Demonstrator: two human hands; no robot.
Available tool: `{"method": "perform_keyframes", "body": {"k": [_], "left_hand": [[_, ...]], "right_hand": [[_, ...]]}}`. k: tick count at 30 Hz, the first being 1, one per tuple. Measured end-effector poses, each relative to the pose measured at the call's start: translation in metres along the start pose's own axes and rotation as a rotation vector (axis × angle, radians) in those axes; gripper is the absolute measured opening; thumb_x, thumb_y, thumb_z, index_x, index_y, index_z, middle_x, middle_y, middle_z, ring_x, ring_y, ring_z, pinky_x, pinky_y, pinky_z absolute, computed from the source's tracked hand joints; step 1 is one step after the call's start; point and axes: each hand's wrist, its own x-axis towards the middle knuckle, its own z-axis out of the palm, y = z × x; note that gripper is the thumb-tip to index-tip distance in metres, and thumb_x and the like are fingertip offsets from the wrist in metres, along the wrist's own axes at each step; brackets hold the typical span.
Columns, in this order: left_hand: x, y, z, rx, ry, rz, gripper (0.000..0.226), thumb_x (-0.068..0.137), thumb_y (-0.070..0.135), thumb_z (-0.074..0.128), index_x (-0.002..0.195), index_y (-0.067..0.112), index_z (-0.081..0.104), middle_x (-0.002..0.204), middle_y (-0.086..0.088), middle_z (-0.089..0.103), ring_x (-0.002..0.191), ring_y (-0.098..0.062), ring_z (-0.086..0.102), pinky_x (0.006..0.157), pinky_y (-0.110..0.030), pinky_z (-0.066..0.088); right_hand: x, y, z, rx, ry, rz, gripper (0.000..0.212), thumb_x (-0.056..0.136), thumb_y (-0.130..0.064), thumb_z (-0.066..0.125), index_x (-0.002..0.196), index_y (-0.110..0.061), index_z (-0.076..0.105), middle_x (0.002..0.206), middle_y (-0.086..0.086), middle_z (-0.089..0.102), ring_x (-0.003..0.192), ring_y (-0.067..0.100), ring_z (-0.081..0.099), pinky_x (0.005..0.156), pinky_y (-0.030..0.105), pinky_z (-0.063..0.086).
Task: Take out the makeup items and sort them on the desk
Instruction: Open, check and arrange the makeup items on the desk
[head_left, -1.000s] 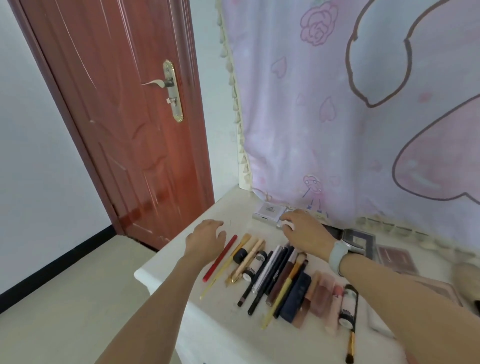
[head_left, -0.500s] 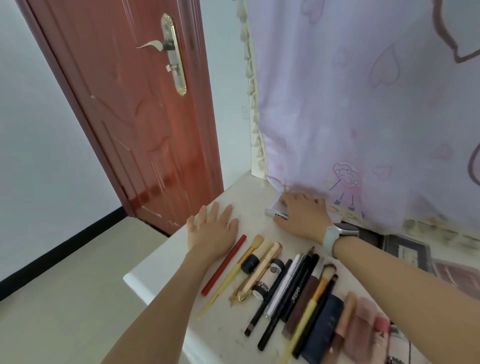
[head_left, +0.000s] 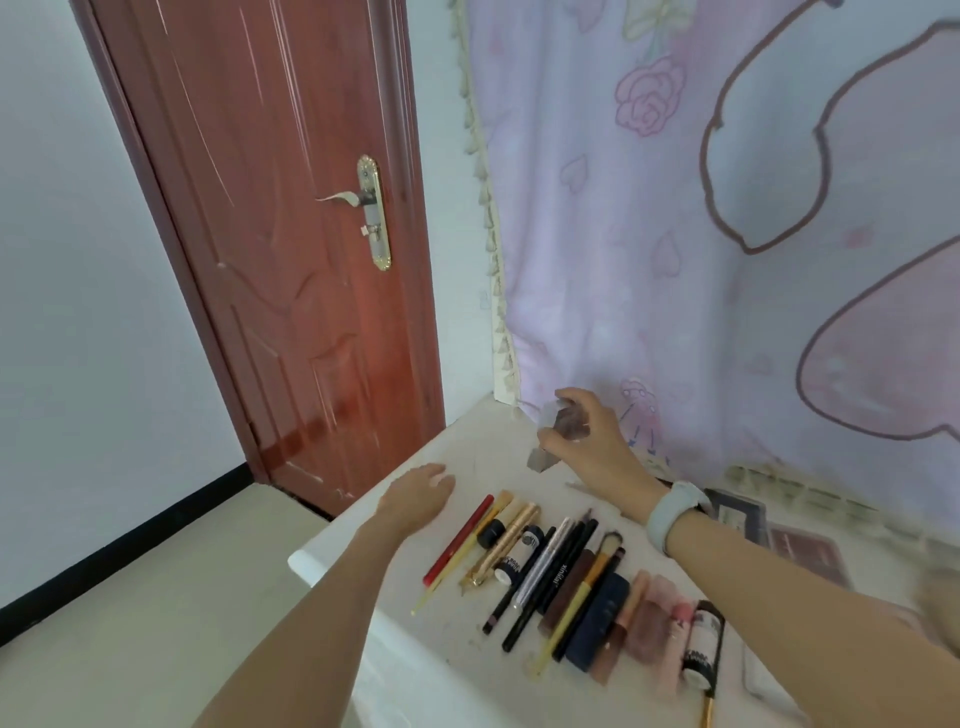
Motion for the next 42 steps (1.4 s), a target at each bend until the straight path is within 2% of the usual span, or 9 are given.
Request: {"method": "perform_keyframes", "body": {"k": [5,10,13,17,20,23,27,34,42], "left_hand": [[-0.07,0.046,-0.015,-0.76,0.01,0.062,0.035,0.095,0.031,0.046,0.122,0.012,0.056,0.118,-0.001,0.061,0.103,-0.016,0.059,0.084,-0.025,0.049],[-0.133,0.07,-0.008,-1.389,-0.375,-0.061,0.036,0.096,0.043,0.041,0.106,0.012,0.055,0.105,-0.007,0.068,0.088,-0.019,0.065,0.072,-0.027,0.049],[-0.154,0.071,-0.003,-1.579,-0.414,-0.067,0.027,0.09,0.036,0.052,0.106,0.015,0.054,0.104,-0.009,0.067,0.09,-0.021,0.068,0.076,-0.028,0.049],[-0.172,0.075,0.002,-1.691,-0.427,0.036,0.033,0.079,0.031,0.062,0.105,0.01,0.066,0.108,-0.01,0.067,0.099,-0.028,0.065,0.087,-0.035,0.052],[-0.179,0.082,-0.001,-1.821,-0.463,0.101,0.038,0.083,0.028,0.06,0.109,0.001,0.066,0.112,-0.018,0.064,0.102,-0.035,0.062,0.076,-0.038,0.056],[-0.179,0.09,-0.004,-1.825,-0.484,0.141,0.032,0.086,0.028,0.058,0.101,0.003,0.071,0.107,-0.019,0.066,0.097,-0.032,0.065,0.073,-0.036,0.056],[-0.177,0.104,-0.003,-1.774,-0.475,0.119,0.037,0.086,0.035,0.058,0.106,0.006,0.067,0.098,-0.016,0.069,0.091,-0.03,0.066,0.071,-0.035,0.056],[-0.158,0.121,0.01,-1.759,-0.332,0.048,0.061,0.071,0.025,0.07,0.123,0.014,0.039,0.108,-0.019,0.059,0.083,-0.032,0.069,0.062,-0.037,0.057],[-0.107,0.137,0.035,-1.702,-0.274,-0.026,0.057,0.075,0.028,0.07,0.12,0.012,0.04,0.112,-0.021,0.059,0.084,-0.032,0.069,0.068,-0.045,0.057]], "right_hand": [[-0.057,-0.028,-0.011,0.281,0.013,0.083,0.037,0.078,-0.024,0.07,0.104,-0.03,0.044,0.094,-0.005,0.052,0.093,0.007,0.056,0.096,0.041,0.047],[-0.111,-0.046,-0.014,0.223,0.022,-0.009,0.035,0.079,-0.025,0.07,0.103,-0.033,0.046,0.106,-0.007,0.052,0.095,-0.009,0.053,0.074,0.003,0.039],[-0.132,-0.052,-0.015,0.212,-0.009,-0.043,0.037,0.079,-0.02,0.07,0.105,-0.031,0.045,0.107,-0.012,0.051,0.095,-0.013,0.055,0.073,0.0,0.039],[-0.149,-0.058,-0.017,0.129,-0.068,-0.08,0.035,0.081,-0.019,0.068,0.104,-0.032,0.046,0.114,-0.012,0.053,0.115,0.009,0.052,0.096,0.021,0.041],[-0.158,-0.064,-0.019,0.002,-0.101,-0.123,0.031,0.082,-0.025,0.067,0.1,-0.043,0.05,0.112,-0.027,0.052,0.109,-0.011,0.049,0.084,0.0,0.035],[-0.16,-0.069,-0.027,-0.105,-0.09,-0.159,0.032,0.082,-0.032,0.065,0.104,-0.051,0.051,0.113,-0.036,0.049,0.107,-0.019,0.044,0.087,0.001,0.032],[-0.153,-0.077,-0.04,-0.331,-0.061,-0.271,0.033,0.084,-0.02,0.065,0.117,-0.021,0.063,0.115,-0.017,0.049,0.115,0.003,0.043,0.097,0.014,0.029],[-0.131,-0.069,-0.054,-0.544,-0.123,-0.354,0.019,0.082,-0.008,0.053,0.095,-0.007,0.067,0.089,0.006,0.066,0.084,0.022,0.057,0.078,0.04,0.048],[-0.089,-0.035,-0.067,-0.534,-0.1,-0.315,0.015,0.078,-0.007,0.052,0.086,-0.009,0.065,0.074,-0.007,0.056,0.07,0.011,0.05,0.067,0.028,0.041]]}}
